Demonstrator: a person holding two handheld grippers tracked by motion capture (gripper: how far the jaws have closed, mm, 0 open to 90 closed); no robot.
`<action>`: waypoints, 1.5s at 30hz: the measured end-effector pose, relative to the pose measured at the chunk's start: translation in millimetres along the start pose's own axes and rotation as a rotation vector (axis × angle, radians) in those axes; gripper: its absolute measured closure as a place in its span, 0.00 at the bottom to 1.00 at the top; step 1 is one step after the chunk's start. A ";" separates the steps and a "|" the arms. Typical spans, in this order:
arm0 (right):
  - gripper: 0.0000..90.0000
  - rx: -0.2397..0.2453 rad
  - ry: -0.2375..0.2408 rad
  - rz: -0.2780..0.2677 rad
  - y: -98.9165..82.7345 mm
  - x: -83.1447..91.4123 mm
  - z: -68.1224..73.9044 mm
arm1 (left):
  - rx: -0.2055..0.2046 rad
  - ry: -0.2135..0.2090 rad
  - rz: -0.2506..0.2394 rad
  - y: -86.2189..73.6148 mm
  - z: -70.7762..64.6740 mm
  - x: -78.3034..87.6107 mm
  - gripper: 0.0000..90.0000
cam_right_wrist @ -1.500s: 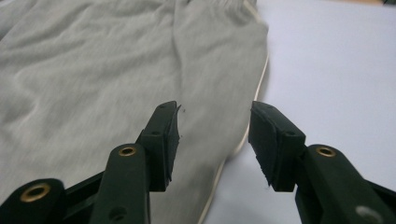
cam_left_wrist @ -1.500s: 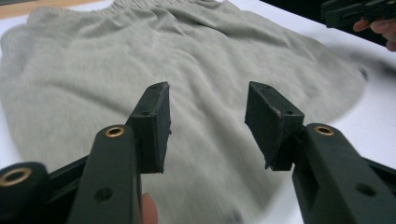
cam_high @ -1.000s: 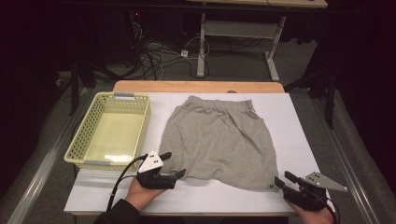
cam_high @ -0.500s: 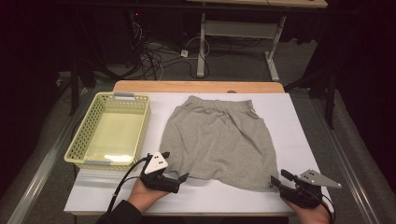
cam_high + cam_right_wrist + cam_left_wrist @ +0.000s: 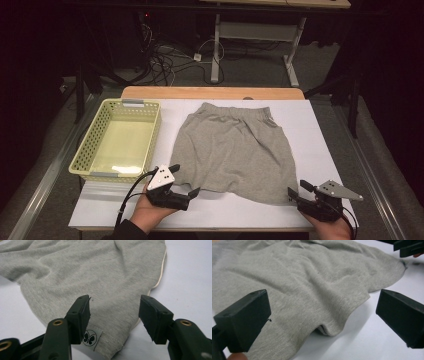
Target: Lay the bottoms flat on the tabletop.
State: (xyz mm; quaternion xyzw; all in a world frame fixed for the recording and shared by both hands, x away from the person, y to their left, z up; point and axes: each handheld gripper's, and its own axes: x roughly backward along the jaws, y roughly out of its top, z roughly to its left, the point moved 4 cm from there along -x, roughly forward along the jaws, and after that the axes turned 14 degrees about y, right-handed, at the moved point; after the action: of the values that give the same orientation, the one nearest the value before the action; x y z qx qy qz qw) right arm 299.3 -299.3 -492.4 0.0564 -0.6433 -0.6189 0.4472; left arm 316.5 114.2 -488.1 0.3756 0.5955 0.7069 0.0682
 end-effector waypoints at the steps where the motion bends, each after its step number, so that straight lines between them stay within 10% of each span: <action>1: 0.47 -0.001 -0.001 0.002 -0.2 -0.5 -0.4 | -0.004 -0.002 0.000 0.0 -0.3 0.2 0.00; 25: 0.49 -0.066 -0.043 0.134 -0.6 -18.0 -14.4 | -0.028 -0.003 0.059 -5.9 3.3 -18.1 0.00; 45: 0.94 -0.021 0.002 0.123 -2.3 -15.5 -9.7 | -0.042 -0.025 0.046 -6.9 2.3 -17.3 0.01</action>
State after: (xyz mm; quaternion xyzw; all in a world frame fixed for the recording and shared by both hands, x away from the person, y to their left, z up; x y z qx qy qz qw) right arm 313.6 -297.3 -503.8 0.0128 -0.6386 -0.5969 0.4855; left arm 327.8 108.6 -502.1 0.3963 0.5708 0.7159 0.0671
